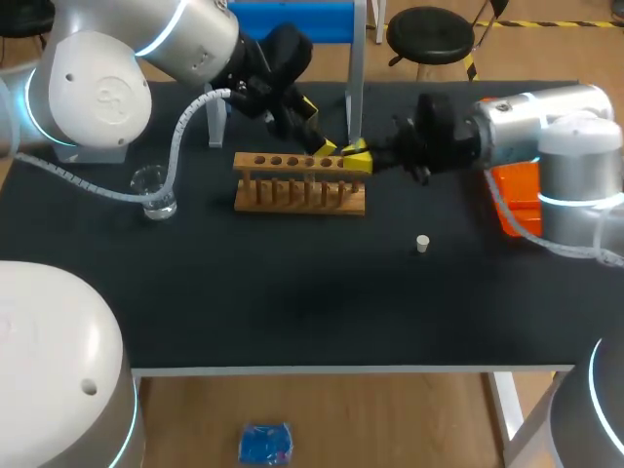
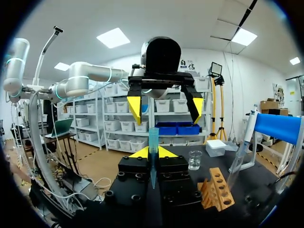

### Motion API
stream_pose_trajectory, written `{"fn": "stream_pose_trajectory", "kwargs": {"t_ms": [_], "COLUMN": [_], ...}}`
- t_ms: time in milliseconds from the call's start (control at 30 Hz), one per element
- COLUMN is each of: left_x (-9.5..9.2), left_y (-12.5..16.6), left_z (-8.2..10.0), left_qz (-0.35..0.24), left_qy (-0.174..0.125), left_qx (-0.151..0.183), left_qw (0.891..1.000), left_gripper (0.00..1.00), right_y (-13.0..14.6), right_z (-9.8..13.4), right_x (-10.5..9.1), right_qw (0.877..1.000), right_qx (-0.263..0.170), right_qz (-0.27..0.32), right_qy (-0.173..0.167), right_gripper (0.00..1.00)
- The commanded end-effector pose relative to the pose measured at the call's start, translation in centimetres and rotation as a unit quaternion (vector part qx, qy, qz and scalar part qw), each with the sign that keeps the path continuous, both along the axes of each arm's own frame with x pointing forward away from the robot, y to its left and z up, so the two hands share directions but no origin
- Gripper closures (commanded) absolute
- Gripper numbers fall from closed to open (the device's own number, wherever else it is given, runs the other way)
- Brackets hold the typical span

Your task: Invert the test tube, pick up the pipette, mount the tip to pipette, aspirate from beaker and dispense into the tube, eject the tip, return the pipette, and cap with the stopper.

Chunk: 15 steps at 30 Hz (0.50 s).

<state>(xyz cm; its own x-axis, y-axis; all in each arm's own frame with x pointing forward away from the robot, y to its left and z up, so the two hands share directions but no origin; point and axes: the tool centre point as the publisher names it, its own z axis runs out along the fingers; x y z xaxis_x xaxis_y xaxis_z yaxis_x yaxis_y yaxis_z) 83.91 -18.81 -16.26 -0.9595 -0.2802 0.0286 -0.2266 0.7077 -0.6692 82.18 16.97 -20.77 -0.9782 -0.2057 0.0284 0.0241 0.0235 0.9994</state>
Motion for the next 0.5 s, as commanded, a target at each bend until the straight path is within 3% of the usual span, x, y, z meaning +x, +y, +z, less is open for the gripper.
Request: {"fn": "stream_pose_trajectory", "kwargs": {"t_ms": [33,500], "left_x": [0.1,0.1], "left_y": [0.1,0.1], "left_z": [0.1,0.1], "left_qz": [-0.001,-0.001], "left_qy": [0.002,0.002], "left_qx": [0.001,0.001], "left_qw": [1.0,1.0], "left_gripper": [0.0,0.0], "right_y": [-5.2,-12.9], "right_z": [0.3,-0.4], "right_x": [-1.0,-1.8], "right_qw": [1.0,0.999], "right_qx": [0.0,0.004], "right_qz": [-0.006,-0.028], "right_qy": [-0.004,-0.015], "right_gripper": [1.0,1.0]}}
